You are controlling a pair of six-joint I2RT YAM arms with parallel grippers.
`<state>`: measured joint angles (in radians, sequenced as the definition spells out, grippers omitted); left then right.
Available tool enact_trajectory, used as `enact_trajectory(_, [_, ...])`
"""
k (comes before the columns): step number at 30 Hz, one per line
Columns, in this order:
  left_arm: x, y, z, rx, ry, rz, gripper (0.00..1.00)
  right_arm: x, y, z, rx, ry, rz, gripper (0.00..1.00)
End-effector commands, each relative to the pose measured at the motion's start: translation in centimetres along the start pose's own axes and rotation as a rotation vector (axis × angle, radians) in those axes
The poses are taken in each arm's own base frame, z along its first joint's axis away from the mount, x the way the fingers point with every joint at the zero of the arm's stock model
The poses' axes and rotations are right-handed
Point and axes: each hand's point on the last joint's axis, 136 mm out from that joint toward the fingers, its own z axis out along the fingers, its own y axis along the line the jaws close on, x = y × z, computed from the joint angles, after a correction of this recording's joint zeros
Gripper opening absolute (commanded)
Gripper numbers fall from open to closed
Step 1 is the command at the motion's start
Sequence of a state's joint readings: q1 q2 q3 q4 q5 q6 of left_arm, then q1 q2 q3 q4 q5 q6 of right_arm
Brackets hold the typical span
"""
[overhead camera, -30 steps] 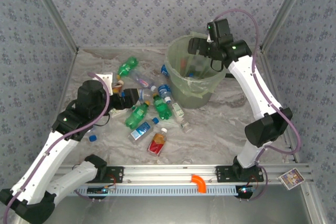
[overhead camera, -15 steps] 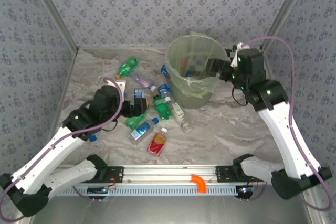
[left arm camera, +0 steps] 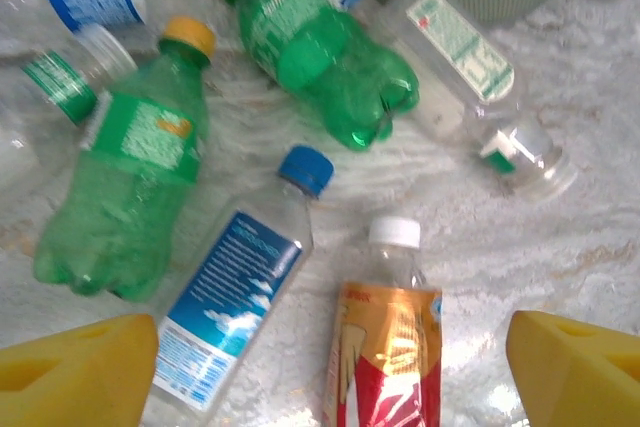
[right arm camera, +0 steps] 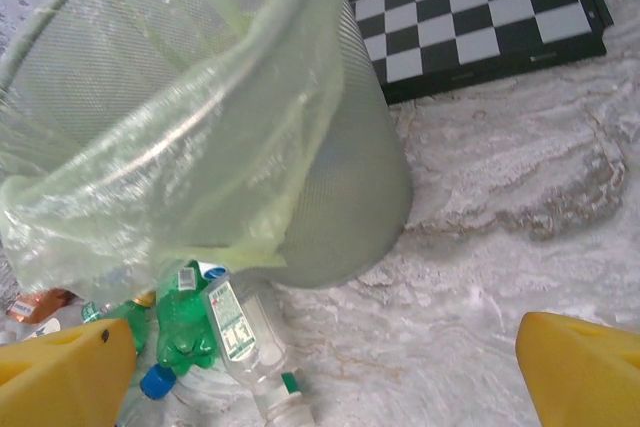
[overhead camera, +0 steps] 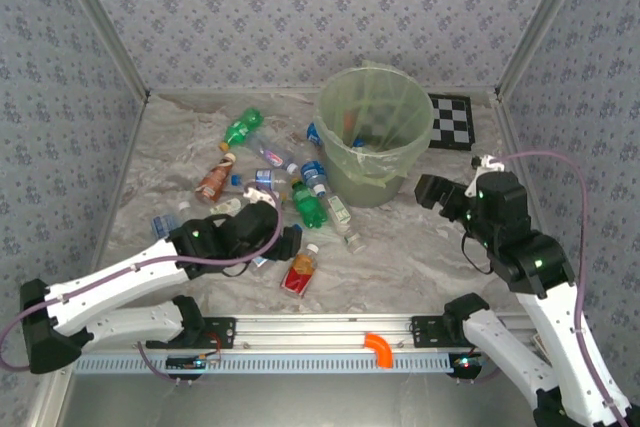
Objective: Put the plastic bottles in the bin
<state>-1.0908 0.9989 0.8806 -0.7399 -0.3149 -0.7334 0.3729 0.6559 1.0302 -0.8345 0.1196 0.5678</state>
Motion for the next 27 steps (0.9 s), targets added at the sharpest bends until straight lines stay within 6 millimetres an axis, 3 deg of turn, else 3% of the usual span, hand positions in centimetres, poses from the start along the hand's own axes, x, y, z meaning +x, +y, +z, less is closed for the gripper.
enact_trajectory(1, [2.5, 0.3, 1.5, -0.041, 0.072, 0.003, 0.84, 1.7, -1.6, 0.1, 0.046, 0.021, 0.043, 1.0])
enact_trajectory(9, [6.5, -1.2, 5.2, -0.063, 0.222, 0.097, 0.79, 5.3, -3.7, 1.5, 0.104, 0.106, 0.036, 0.99])
enact_trajectory(14, [7.4, -2.7, 7.2, -0.051, 0.277, 0.125, 0.78, 6.5, -4.5, 2.1, 0.12, 0.119, 0.059, 1.0])
enact_trajectory(21, [9.4, -4.0, 9.6, -0.065, 0.365, 0.179, 0.76, 6.4, -5.1, 2.1, 0.148, 0.116, 0.011, 1.0])
enact_trajectory(27, [9.9, -4.2, 10.3, -0.086, 0.392, 0.208, 0.75, 6.4, -5.3, 2.3, 0.155, 0.111, 0.011, 1.0])
